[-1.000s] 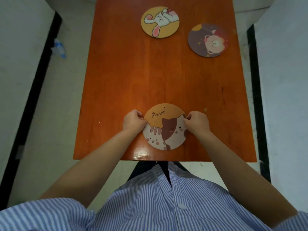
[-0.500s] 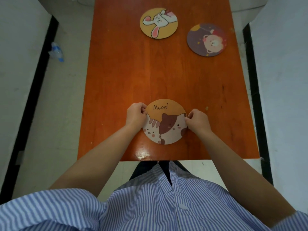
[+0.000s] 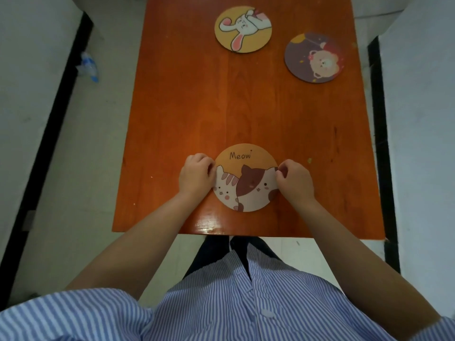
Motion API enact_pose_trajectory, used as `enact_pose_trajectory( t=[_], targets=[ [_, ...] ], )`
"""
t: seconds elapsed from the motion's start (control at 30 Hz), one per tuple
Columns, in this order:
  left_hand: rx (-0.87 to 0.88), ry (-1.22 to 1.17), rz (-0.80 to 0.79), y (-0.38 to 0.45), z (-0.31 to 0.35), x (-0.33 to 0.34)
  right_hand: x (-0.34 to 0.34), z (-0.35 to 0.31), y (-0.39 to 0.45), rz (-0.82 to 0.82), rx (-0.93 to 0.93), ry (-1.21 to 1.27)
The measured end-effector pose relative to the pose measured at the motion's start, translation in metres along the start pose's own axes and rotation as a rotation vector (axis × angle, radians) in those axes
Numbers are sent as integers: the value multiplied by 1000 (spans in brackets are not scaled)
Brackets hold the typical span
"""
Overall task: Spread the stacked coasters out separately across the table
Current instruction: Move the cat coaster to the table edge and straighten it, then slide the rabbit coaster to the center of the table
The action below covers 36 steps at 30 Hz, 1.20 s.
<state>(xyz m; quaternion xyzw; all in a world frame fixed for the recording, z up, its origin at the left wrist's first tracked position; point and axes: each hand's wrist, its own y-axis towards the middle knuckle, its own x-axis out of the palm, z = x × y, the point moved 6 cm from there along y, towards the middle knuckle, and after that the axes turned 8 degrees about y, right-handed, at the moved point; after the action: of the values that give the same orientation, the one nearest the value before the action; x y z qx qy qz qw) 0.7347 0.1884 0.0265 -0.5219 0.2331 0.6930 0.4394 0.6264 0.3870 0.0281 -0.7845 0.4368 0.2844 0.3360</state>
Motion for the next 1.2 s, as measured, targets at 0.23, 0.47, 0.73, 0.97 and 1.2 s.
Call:
enact_pose_trajectory(
  t=[0.23,0.47,0.73,0.97,1.2],
  targets=[
    [6,133,-13,-8,-54,-21,23,-61,6,-46,-249,-50],
    [178,298,-86,28,-148,-54,97,-168,30,-90,-409,64],
    [260,373,-156,74,-241,-90,199,-229,62,60,17,-140],
    [407,386,-285,134,-254,-89,199,-239,68,172,156,-190],
    [643,263,-237,213,-190,-87,175,-249,88,348,264,-202]
  ],
)
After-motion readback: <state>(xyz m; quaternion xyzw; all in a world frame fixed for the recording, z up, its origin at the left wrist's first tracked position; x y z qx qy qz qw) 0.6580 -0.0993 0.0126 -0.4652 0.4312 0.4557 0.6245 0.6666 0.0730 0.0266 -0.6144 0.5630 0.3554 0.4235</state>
